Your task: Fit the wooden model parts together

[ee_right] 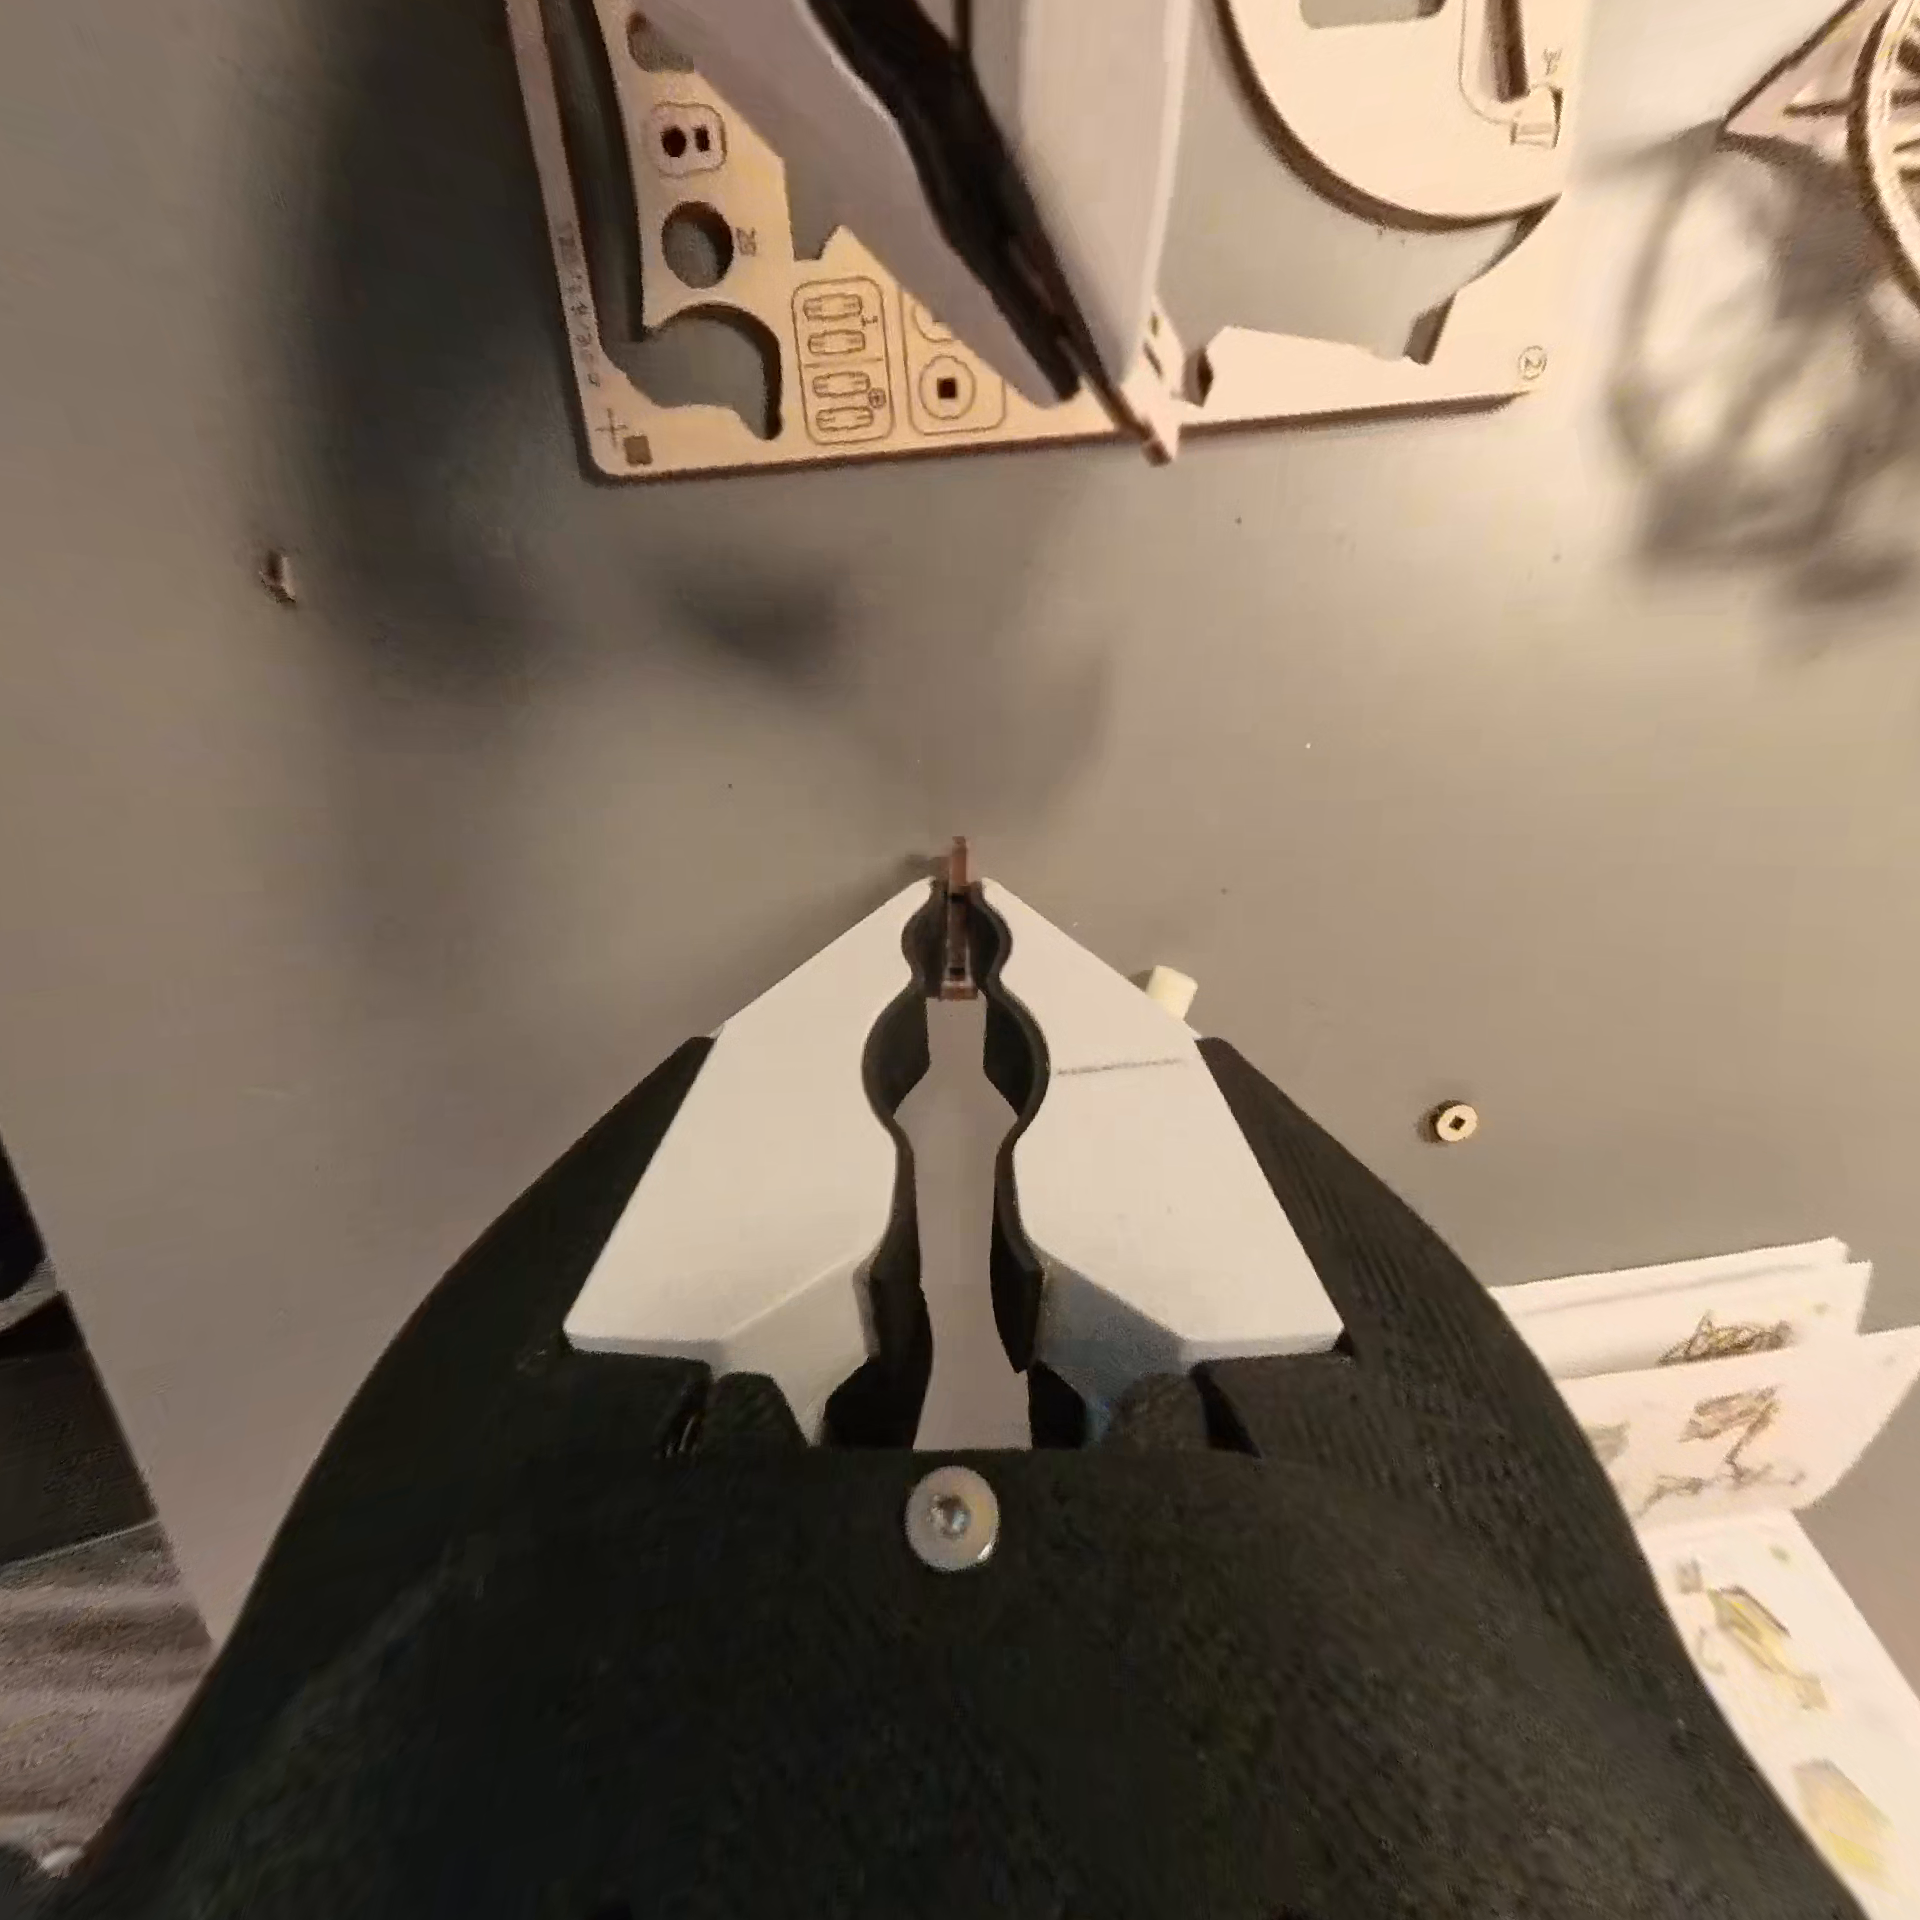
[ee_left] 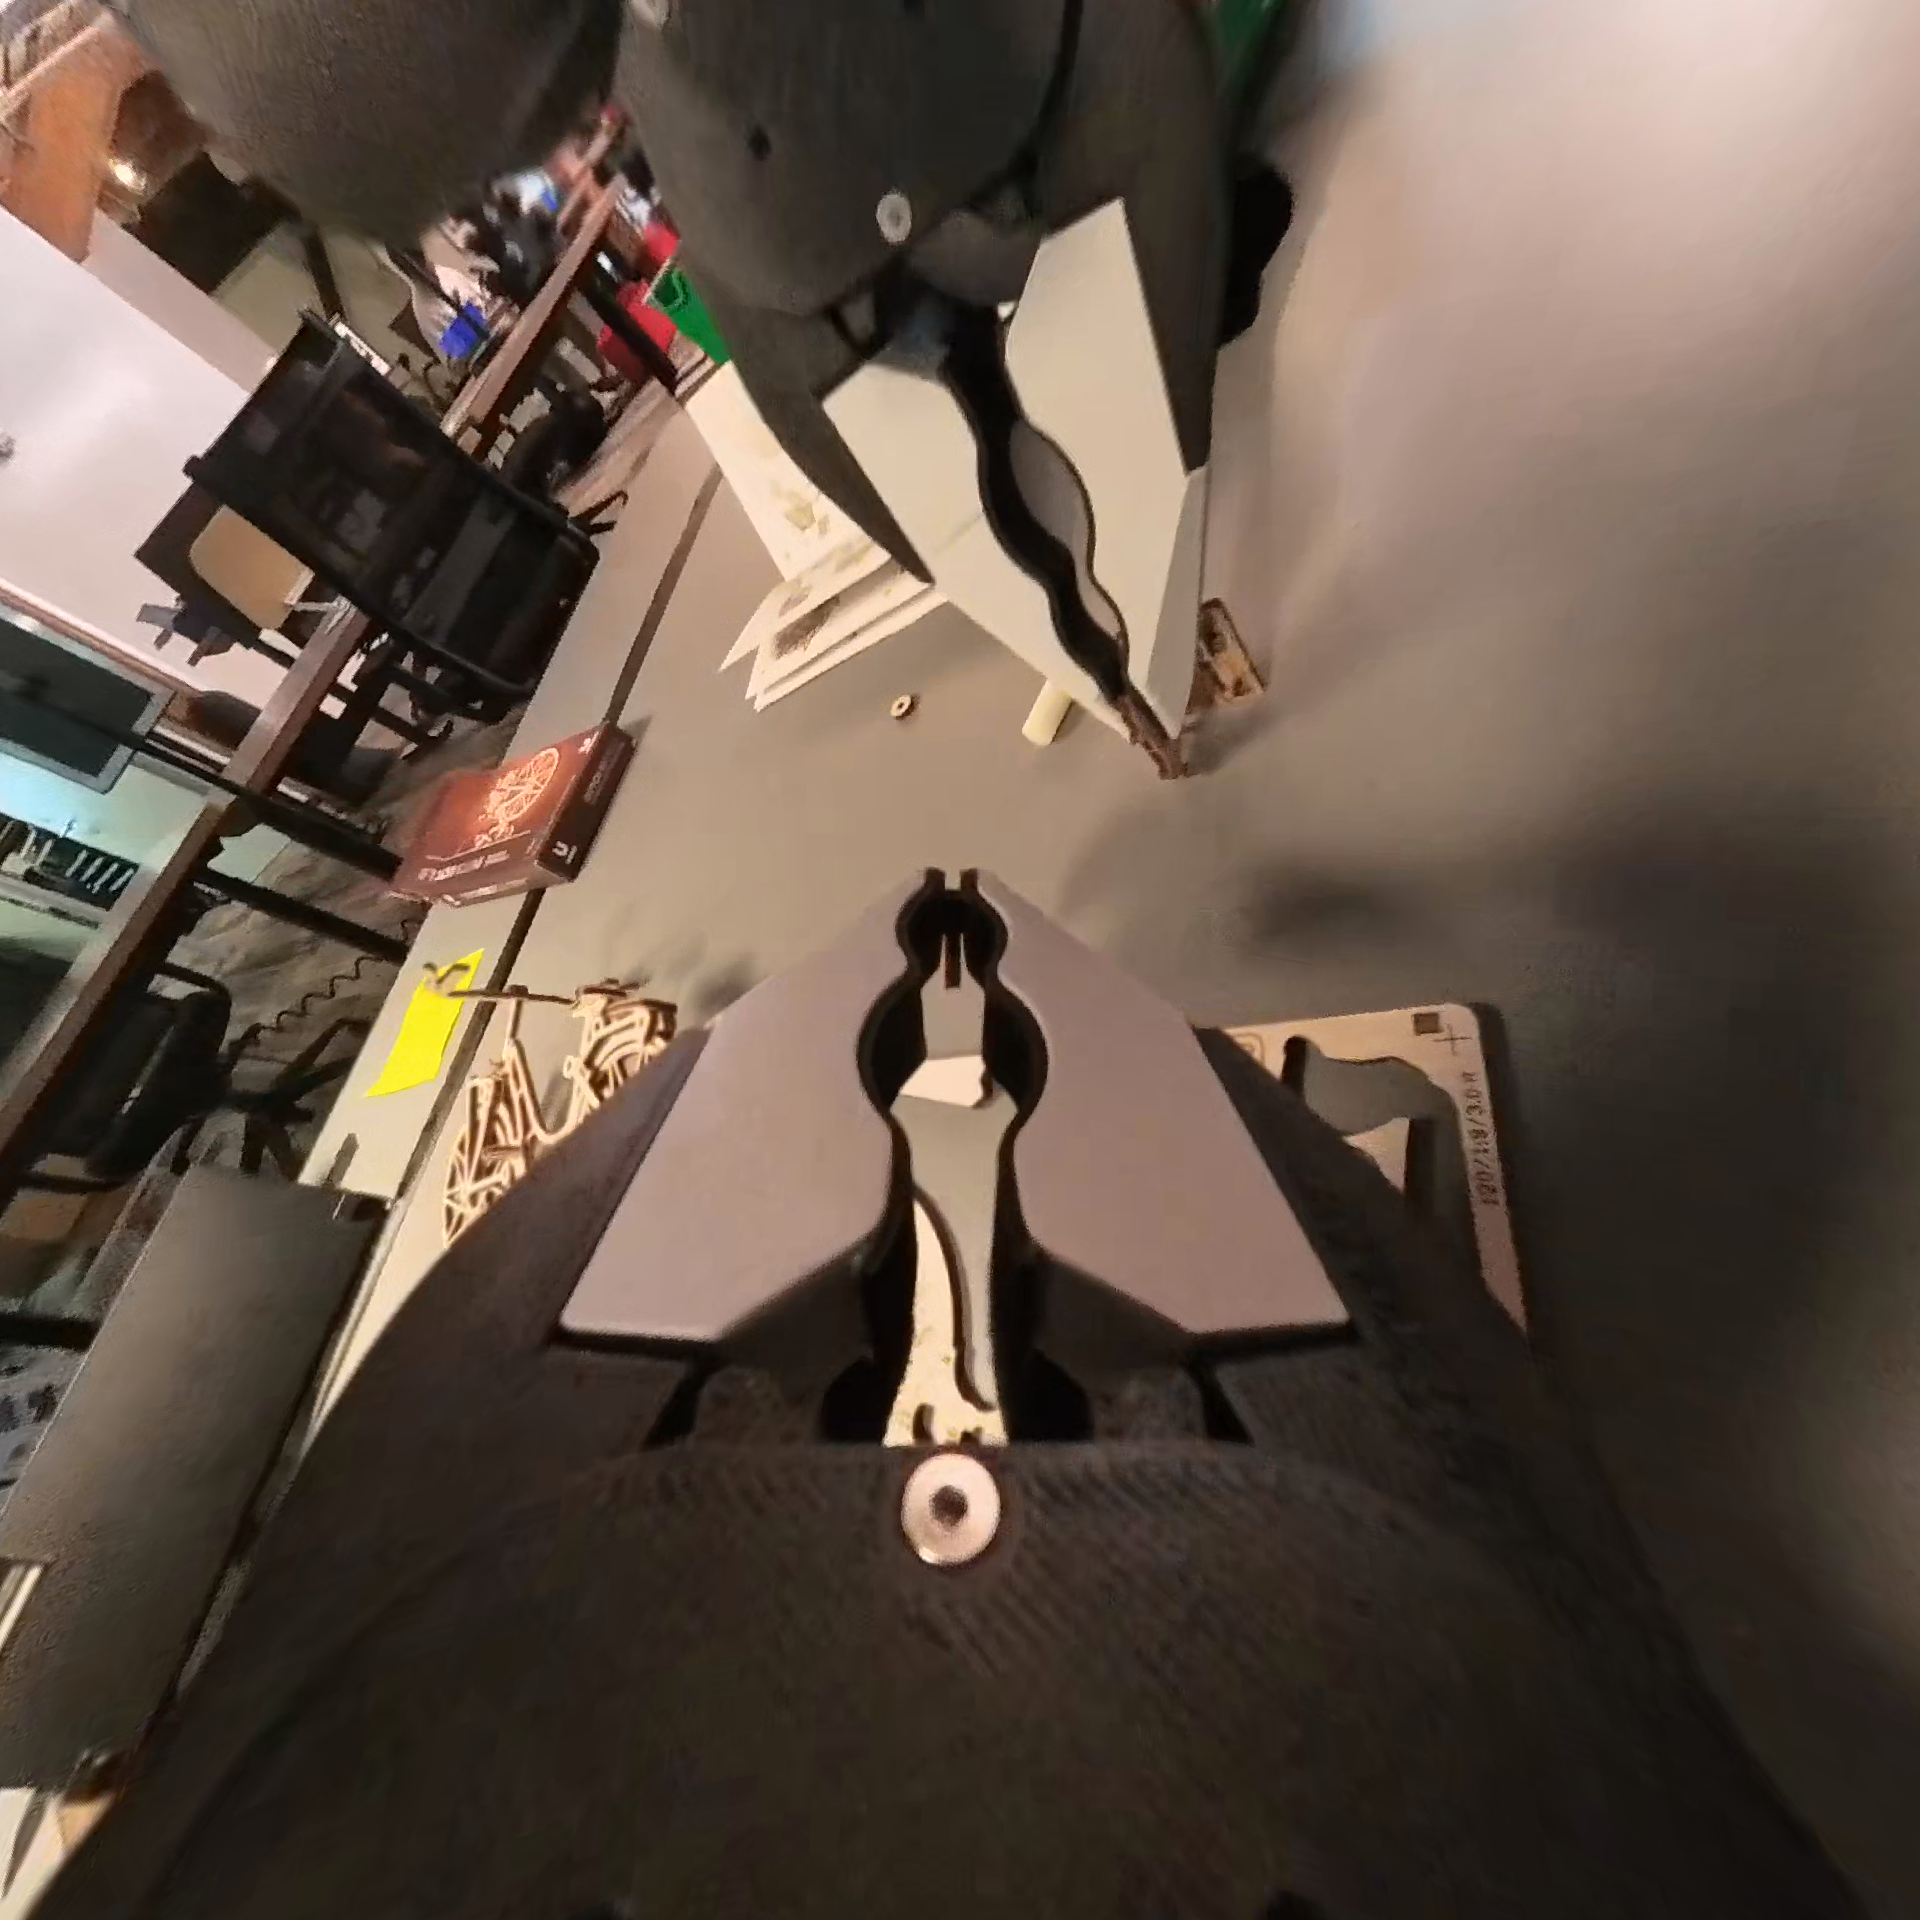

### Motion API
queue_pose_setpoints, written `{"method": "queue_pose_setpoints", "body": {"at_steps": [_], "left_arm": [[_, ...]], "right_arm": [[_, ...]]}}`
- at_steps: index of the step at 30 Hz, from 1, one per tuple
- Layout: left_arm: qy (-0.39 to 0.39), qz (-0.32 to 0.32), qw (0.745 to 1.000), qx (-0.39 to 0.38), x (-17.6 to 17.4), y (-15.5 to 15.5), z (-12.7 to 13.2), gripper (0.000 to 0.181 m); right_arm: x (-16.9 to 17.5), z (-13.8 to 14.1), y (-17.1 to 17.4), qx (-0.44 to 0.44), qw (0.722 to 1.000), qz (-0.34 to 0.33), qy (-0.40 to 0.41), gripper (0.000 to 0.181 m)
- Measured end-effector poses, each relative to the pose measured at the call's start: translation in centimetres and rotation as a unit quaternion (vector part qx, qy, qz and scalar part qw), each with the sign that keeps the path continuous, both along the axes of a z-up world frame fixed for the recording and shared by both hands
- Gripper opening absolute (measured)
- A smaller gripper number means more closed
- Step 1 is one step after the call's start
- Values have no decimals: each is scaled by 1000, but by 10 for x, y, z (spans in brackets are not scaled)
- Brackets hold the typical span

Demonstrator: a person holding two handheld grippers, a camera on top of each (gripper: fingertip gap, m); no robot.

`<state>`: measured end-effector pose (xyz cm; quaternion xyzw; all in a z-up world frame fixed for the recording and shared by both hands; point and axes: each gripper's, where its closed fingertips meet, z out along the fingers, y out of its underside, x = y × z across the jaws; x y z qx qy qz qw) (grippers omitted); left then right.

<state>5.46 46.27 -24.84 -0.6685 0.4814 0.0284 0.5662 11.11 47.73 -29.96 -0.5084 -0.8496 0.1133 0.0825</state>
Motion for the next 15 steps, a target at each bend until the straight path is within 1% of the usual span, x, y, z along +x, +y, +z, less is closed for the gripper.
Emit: {"method": "queue_pose_setpoints", "body": {"at_steps": [3, 4, 7, 9, 11, 13, 15], "left_arm": [[-19, -13, 1000, 2, 1, -3, 5, 1], [-30, -18, 999, -1, 2, -5, 7, 1], [-84, -40, 996, -12, 5, -9, 18, 1], [-132, -64, 989, -24, 8, -15, 27, 1], [-203, -113, 971, -50, 15, -26, 40, 1], [-279, -164, 942, -85, 19, -37, 54, 1], [-346, -208, 908, -115, 20, -47, 68, 1]], "right_arm": [[0, 0, 1, -7, 1000, -29, -7, 28], [-1, 2, 2, -10, 999, -39, -1, 34], [-4, 17, 8, -7, 997, -72, 41, 44], [-10, 35, 7, -10, 991, -92, 96, 43], [-22, 59, -15, -65, 977, -95, 182, 34], [-33, 83, -45, -151, 950, -94, 258, 27], [-38, 96, -62, -194, 928, -96, 305, 21]]}}
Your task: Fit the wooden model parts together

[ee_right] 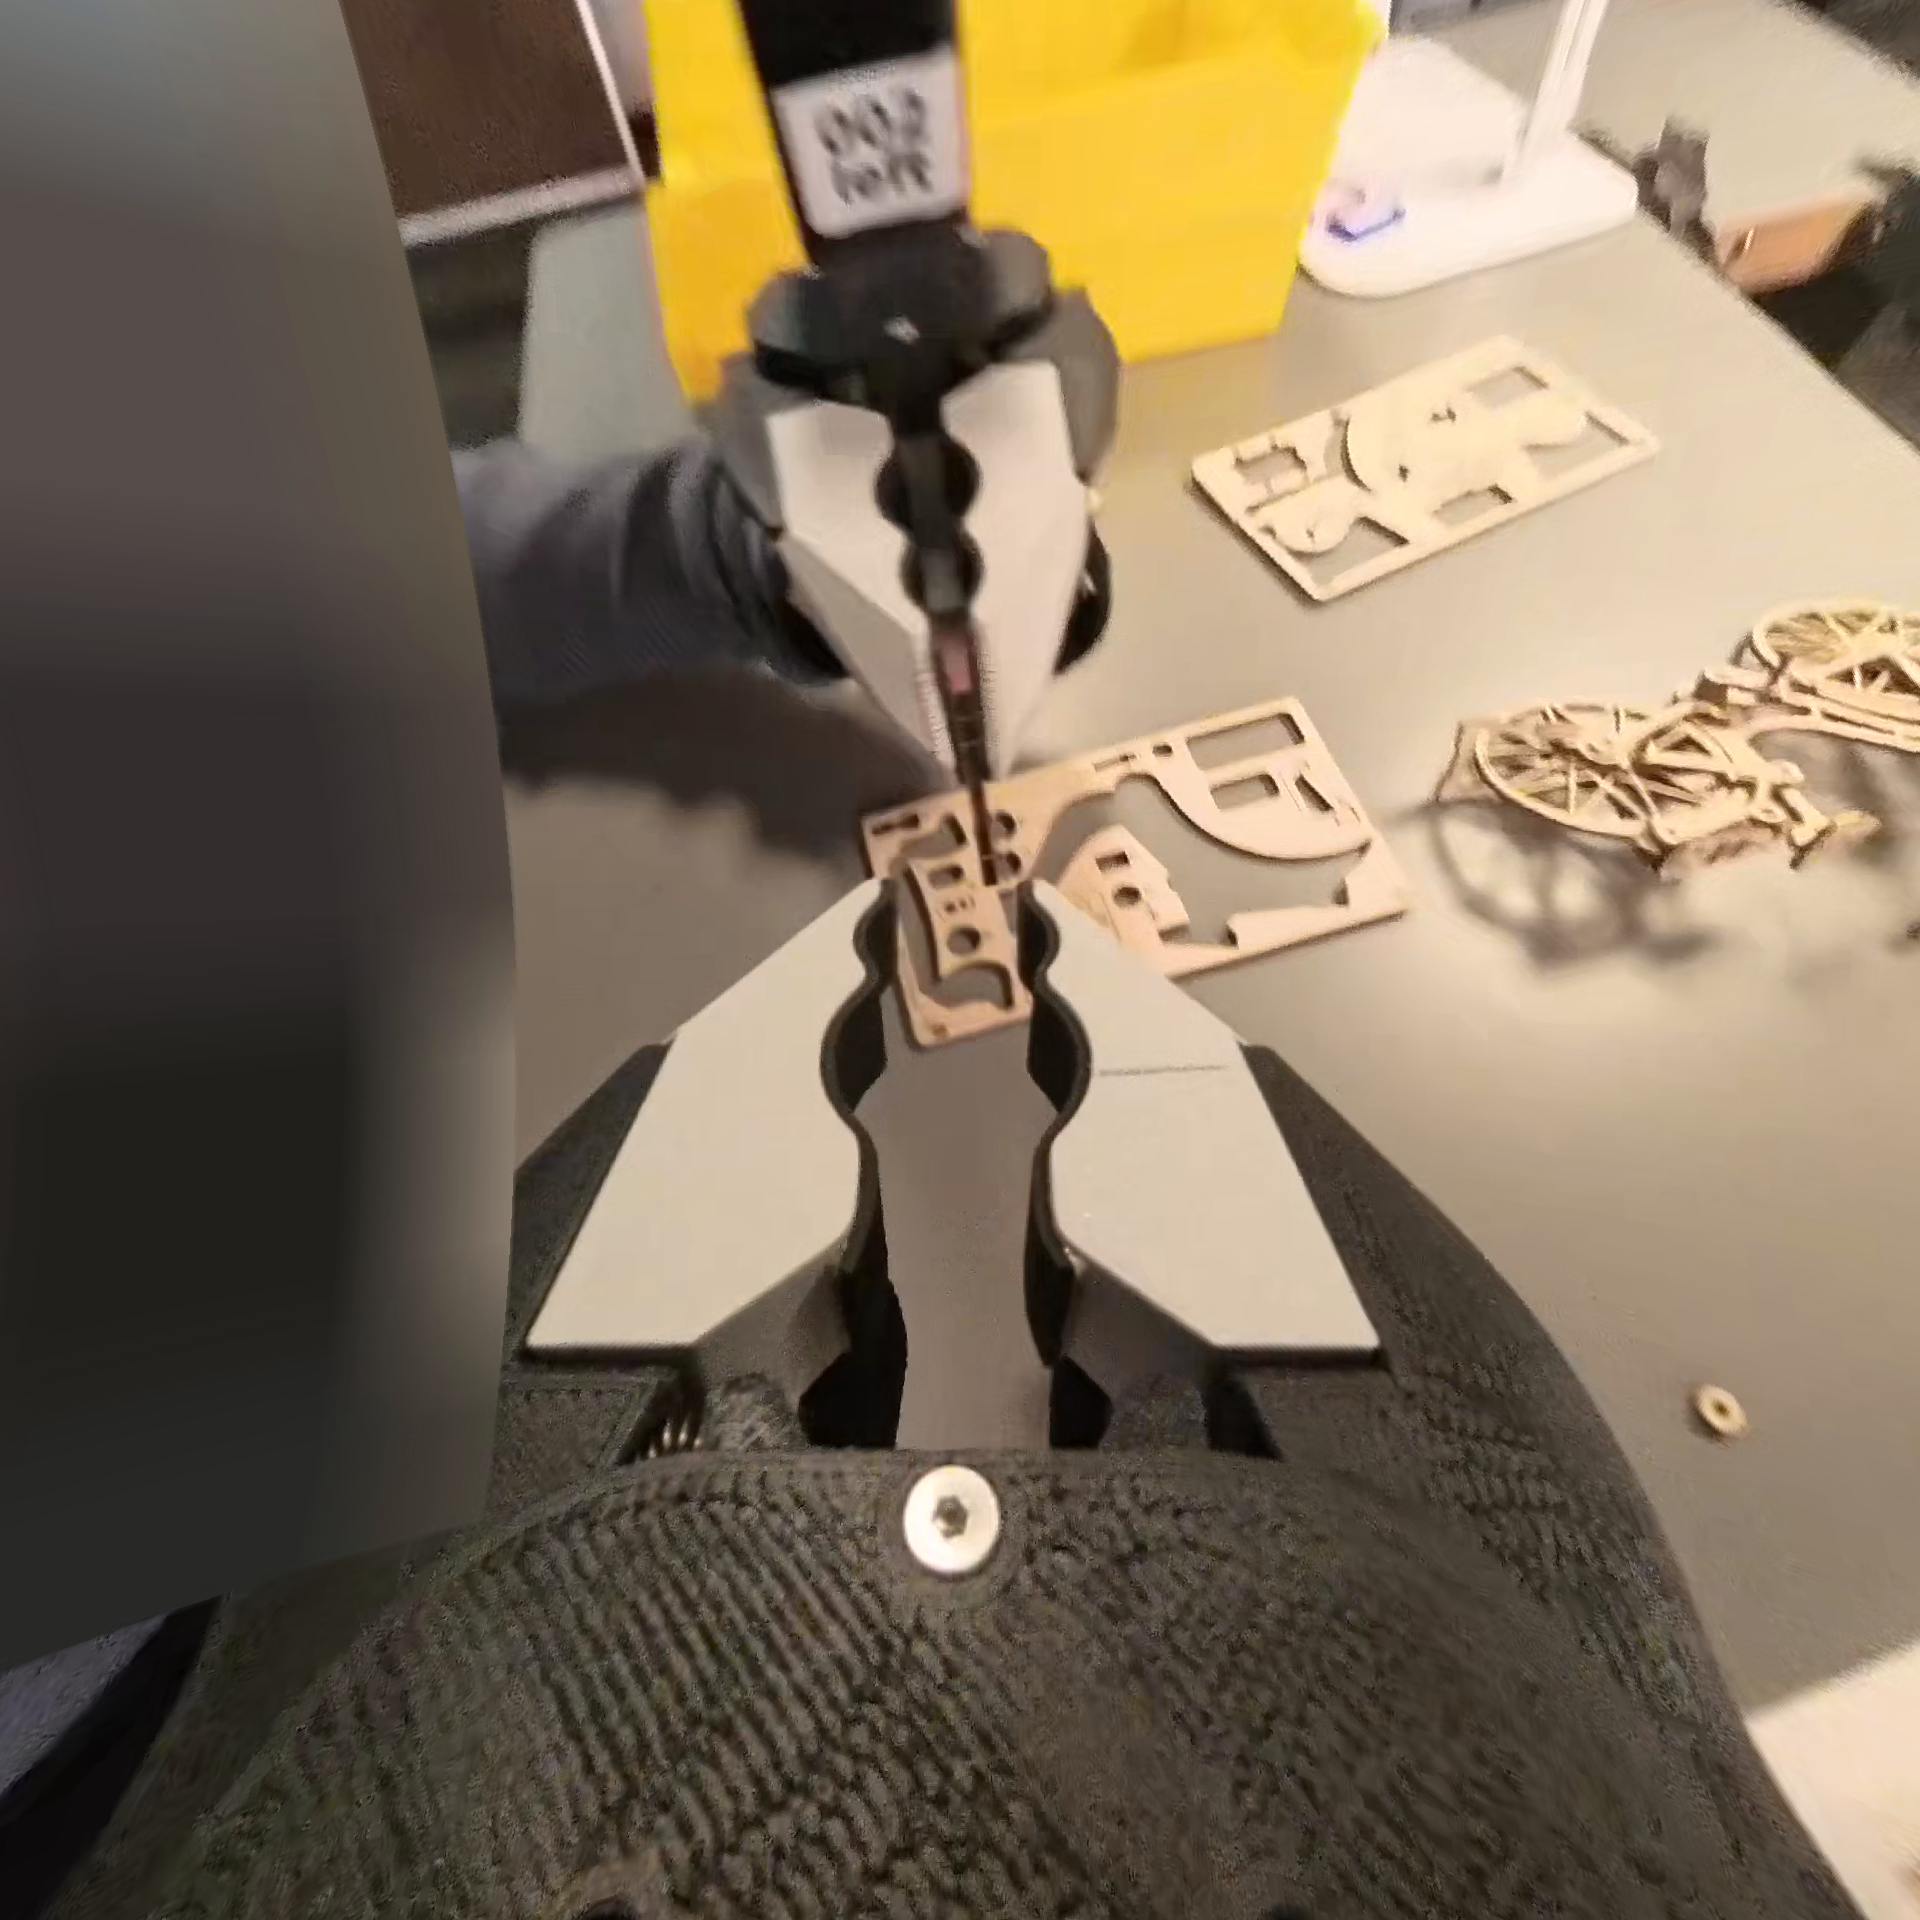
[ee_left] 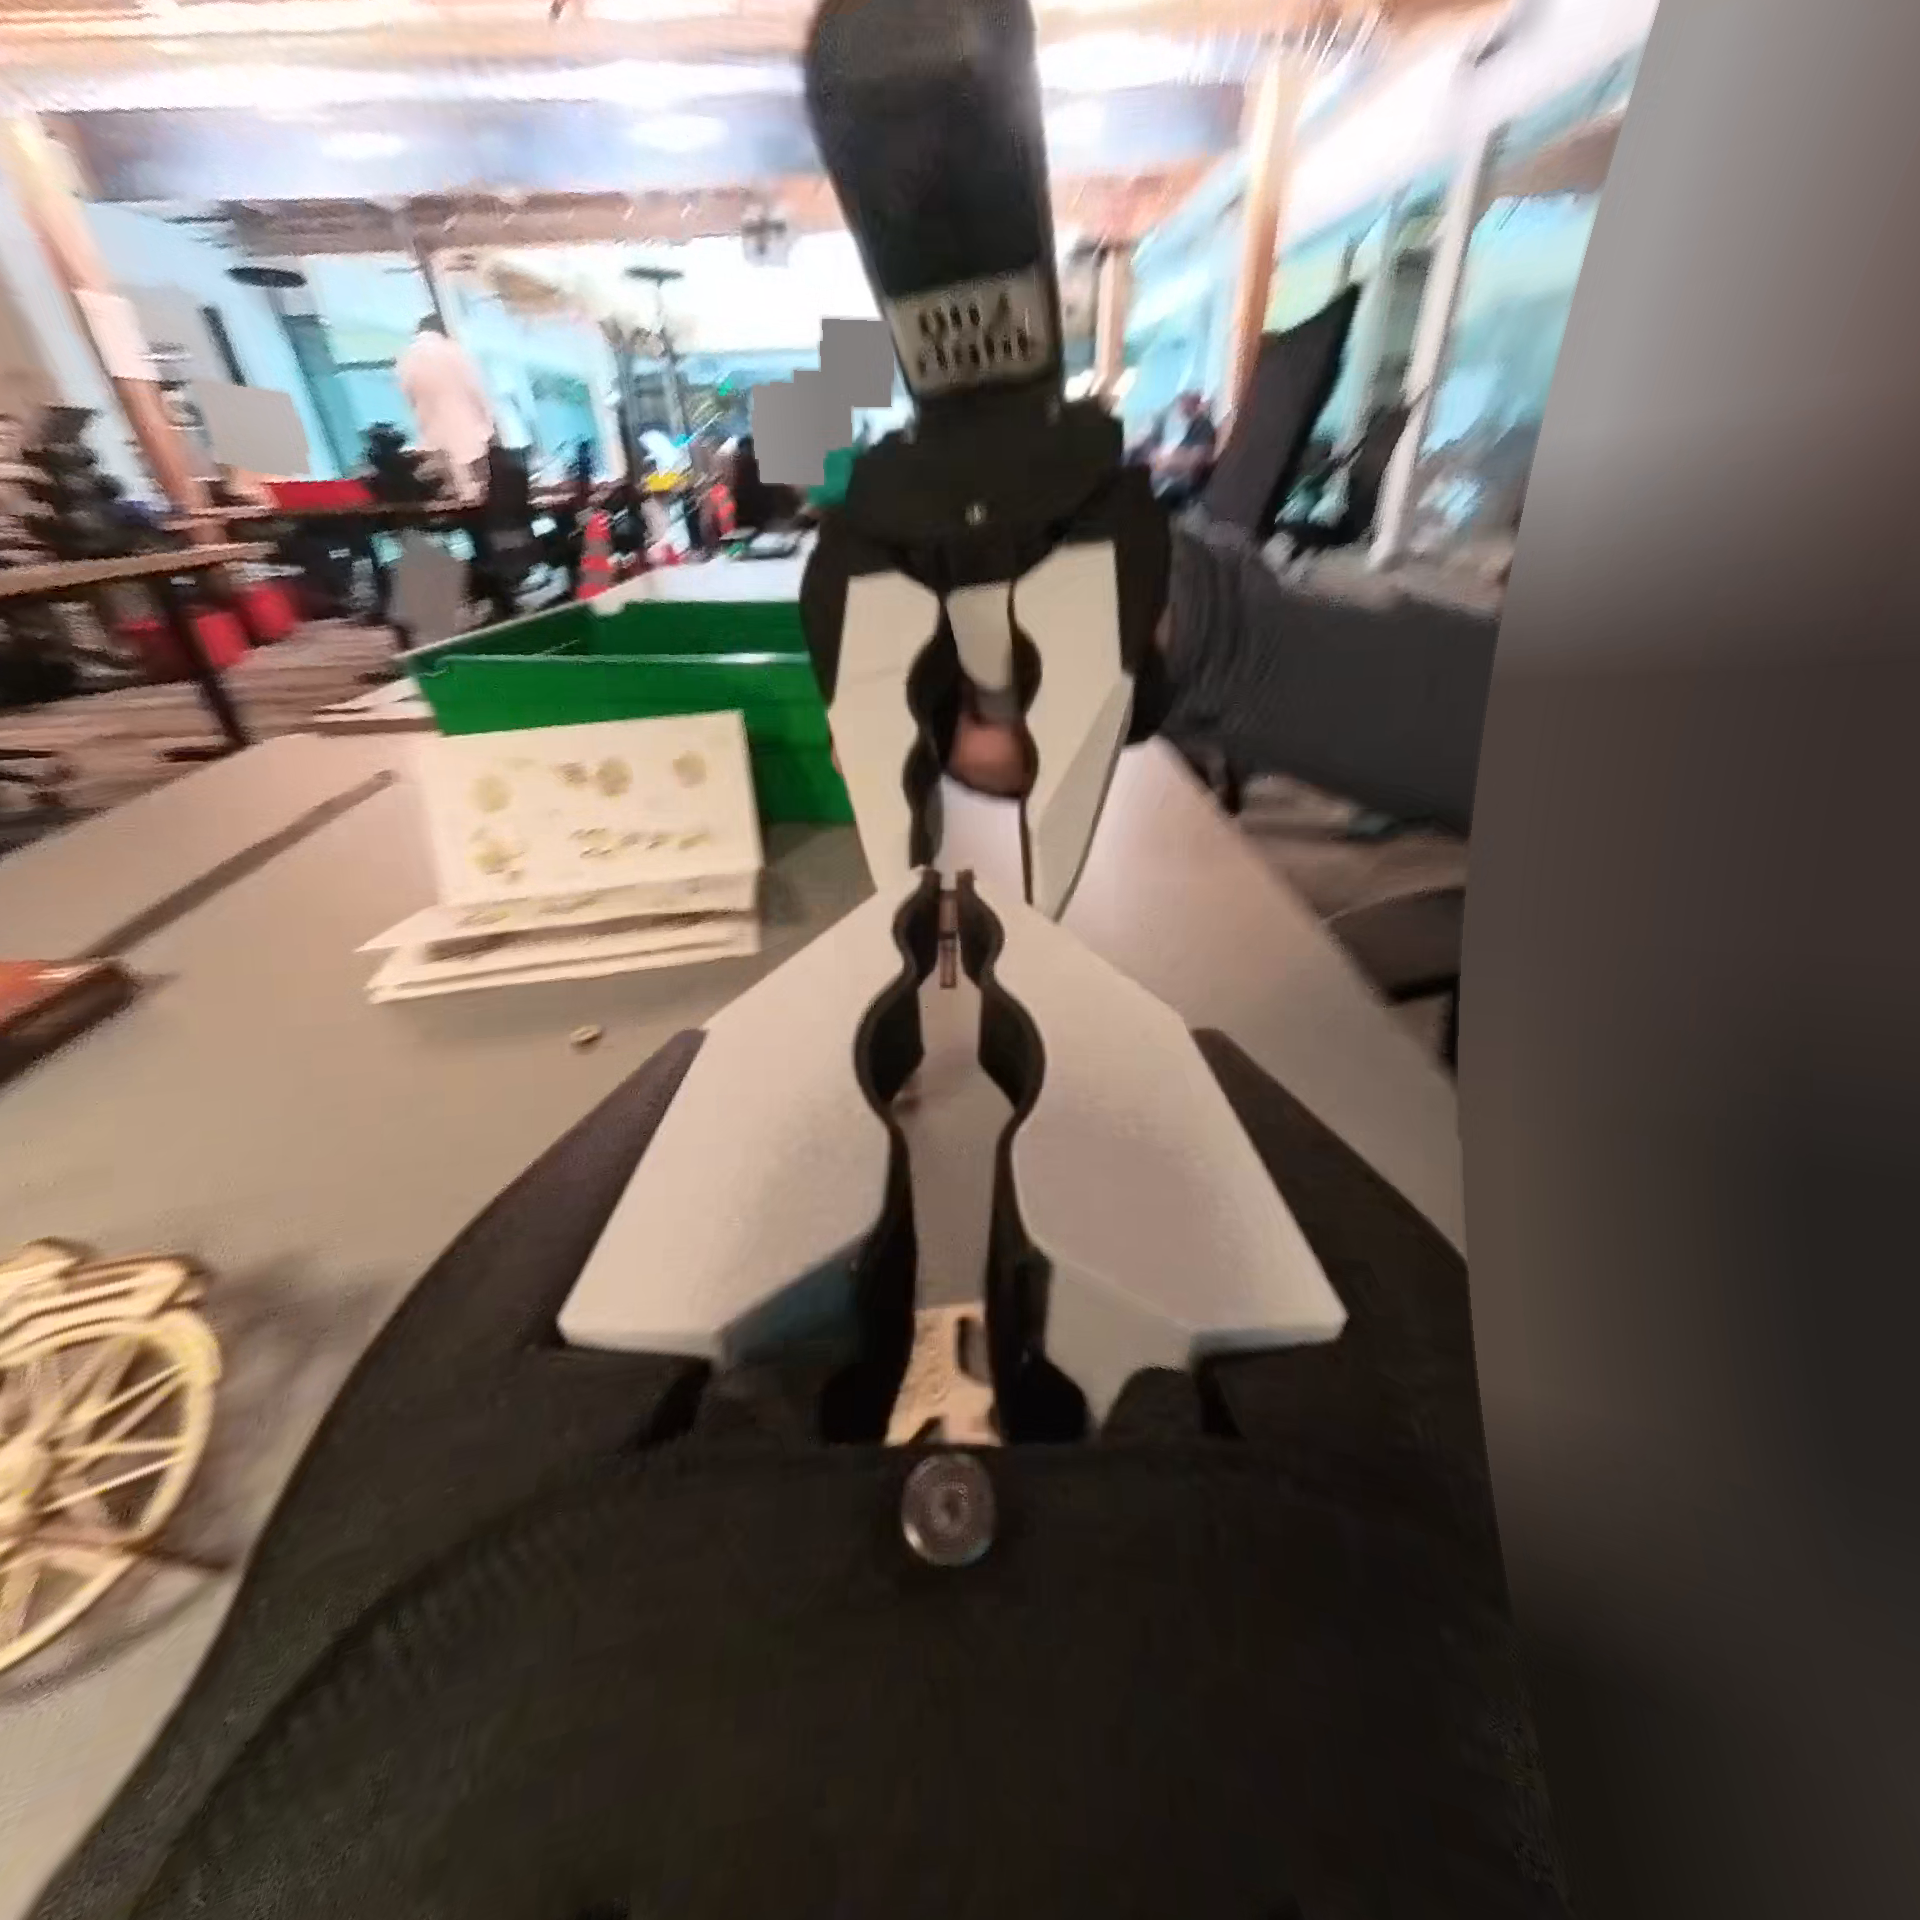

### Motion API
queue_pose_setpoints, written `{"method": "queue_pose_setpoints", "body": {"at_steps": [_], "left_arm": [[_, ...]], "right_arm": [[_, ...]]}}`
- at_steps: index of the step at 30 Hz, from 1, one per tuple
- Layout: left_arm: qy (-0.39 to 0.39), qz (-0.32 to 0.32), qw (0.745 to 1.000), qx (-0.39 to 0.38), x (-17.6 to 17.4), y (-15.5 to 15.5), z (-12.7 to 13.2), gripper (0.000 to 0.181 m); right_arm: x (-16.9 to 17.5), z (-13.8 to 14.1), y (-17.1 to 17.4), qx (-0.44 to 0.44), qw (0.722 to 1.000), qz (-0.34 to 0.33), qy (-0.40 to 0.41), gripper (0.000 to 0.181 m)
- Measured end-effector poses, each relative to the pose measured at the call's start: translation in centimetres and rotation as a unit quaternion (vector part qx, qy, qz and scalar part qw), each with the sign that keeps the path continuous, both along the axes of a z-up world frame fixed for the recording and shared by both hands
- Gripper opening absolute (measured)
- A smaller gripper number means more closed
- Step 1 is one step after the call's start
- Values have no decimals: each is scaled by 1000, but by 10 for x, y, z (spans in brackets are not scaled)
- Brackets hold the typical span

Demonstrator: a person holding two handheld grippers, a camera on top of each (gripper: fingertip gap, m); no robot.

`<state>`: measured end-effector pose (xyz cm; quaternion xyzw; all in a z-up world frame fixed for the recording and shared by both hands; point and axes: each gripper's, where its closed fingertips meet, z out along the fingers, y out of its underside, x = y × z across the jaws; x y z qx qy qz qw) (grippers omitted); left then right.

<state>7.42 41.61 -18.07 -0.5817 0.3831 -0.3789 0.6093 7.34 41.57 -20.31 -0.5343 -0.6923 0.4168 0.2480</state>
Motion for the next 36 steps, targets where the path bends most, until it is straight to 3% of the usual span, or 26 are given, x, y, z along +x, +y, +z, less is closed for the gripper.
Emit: {"method": "queue_pose_setpoints", "body": {"at_steps": [4, 9, 11, 15, 17, 19, 23, 28, 32, 36], "left_arm": [[-53, -45, 997, -40, -3, -7, 8, 2], [-25, -59, 997, -39, 4, -12, 3, 1], [-23, -64, 997, -35, 7, -14, 3, 1], [-68, -6, 997, -22, 0, -1, 15, 8], [-123, 49, 991, -25, -10, 11, 25, 26], [-147, 39, 988, -40, -9, 10, 30, 33], [-150, 60, 986, -34, -3, 12, 31, 32], [-216, 63, 974, -29, -5, 10, 43, 27], [-252, 59, 966, -18, -7, 8, 49, 18], [-254, 56, 966, -18, -9, 9, 48, 17]], "right_arm": [[-3, 10, -11, -2, 999, -14, 50, 18], [-7, 8, -8, 40, 997, -31, 56, 14], [-6, 1, -13, 42, 998, -17, 43, 1], [-11, 12, 1, 110, 987, -71, 92, 1], [-13, 22, 14, 187, 967, -115, 127, 1], [-12, 31, 22, 262, 942, -148, 151, 1], [-10, 48, 30, 413, 871, -199, 177, 1], [-11, 62, 26, 548, 787, -216, 183, 0], [-18, 59, 20, 580, 767, -202, 184, 0], [-19, 58, 20, 582, 765, -203, 186, 0]]}}
